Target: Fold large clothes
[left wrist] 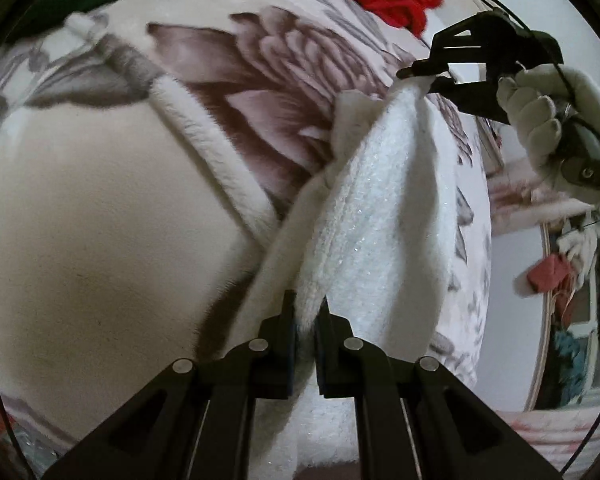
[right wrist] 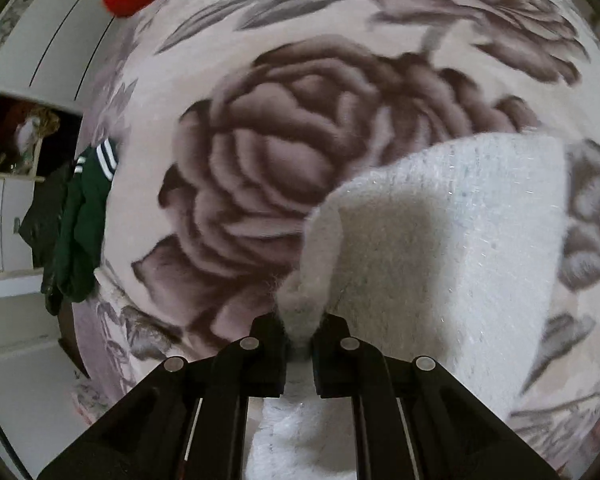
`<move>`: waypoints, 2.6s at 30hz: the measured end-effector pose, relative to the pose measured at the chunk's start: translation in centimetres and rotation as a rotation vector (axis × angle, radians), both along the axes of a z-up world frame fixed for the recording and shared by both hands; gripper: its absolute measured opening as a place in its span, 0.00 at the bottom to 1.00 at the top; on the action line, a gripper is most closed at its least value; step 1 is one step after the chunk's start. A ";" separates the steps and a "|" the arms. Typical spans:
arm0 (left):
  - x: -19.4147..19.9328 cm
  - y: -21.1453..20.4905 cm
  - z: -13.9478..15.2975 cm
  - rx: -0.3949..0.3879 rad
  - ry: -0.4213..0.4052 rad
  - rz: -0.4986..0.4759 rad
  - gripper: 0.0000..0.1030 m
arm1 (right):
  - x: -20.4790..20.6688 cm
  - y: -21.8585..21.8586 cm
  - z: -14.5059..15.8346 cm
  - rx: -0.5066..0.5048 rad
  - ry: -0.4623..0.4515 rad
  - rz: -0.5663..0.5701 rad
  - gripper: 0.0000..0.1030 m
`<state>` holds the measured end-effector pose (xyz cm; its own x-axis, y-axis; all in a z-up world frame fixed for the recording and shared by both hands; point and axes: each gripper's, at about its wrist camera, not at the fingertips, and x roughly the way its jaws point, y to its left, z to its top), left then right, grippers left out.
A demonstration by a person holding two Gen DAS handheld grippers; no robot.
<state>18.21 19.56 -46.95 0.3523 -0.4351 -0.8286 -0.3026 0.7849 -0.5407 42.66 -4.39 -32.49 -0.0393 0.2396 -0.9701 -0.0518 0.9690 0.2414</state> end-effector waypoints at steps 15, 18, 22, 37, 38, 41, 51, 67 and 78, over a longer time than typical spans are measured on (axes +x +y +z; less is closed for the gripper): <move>-2.3 6.9 -4.8 0.002 0.162 0.023 0.47 | -2.5 -6.2 1.1 0.055 0.017 0.152 0.53; -1.9 7.4 -6.5 0.211 0.208 -0.001 0.53 | -2.7 -6.1 -4.9 -0.035 0.116 0.145 0.53; -1.0 7.1 -9.6 0.304 0.221 -0.049 0.59 | -3.1 -4.3 -9.4 -0.119 0.059 0.149 0.56; -2.8 6.3 -7.9 0.212 0.147 0.013 1.00 | -13.1 -16.0 0.7 0.116 0.038 -0.028 0.59; -3.4 6.9 -6.8 0.145 0.116 0.041 1.00 | -14.9 -17.0 0.4 0.112 0.059 -0.053 0.59; -5.0 7.1 -4.8 -0.040 0.075 0.073 1.00 | -22.1 -21.1 -2.9 0.118 0.197 -0.162 0.59; -8.0 -2.2 -3.2 0.005 0.090 -0.152 0.08 | -33.8 -25.4 -9.0 0.199 0.313 -0.420 0.17; -7.3 1.2 -5.8 -0.214 0.166 -0.128 0.57 | -34.1 -27.3 -9.6 0.306 0.335 -0.355 0.54; -7.3 -2.7 -10.8 -0.277 0.194 -0.179 0.69 | -35.1 -25.8 -16.3 0.611 0.443 -0.387 0.64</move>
<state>10.87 16.87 -57.76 0.0981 -0.6921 -0.7151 -0.2913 0.6671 -0.6857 7.57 -30.17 -48.76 -0.1921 0.7917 -0.5799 0.4792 0.5913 0.6486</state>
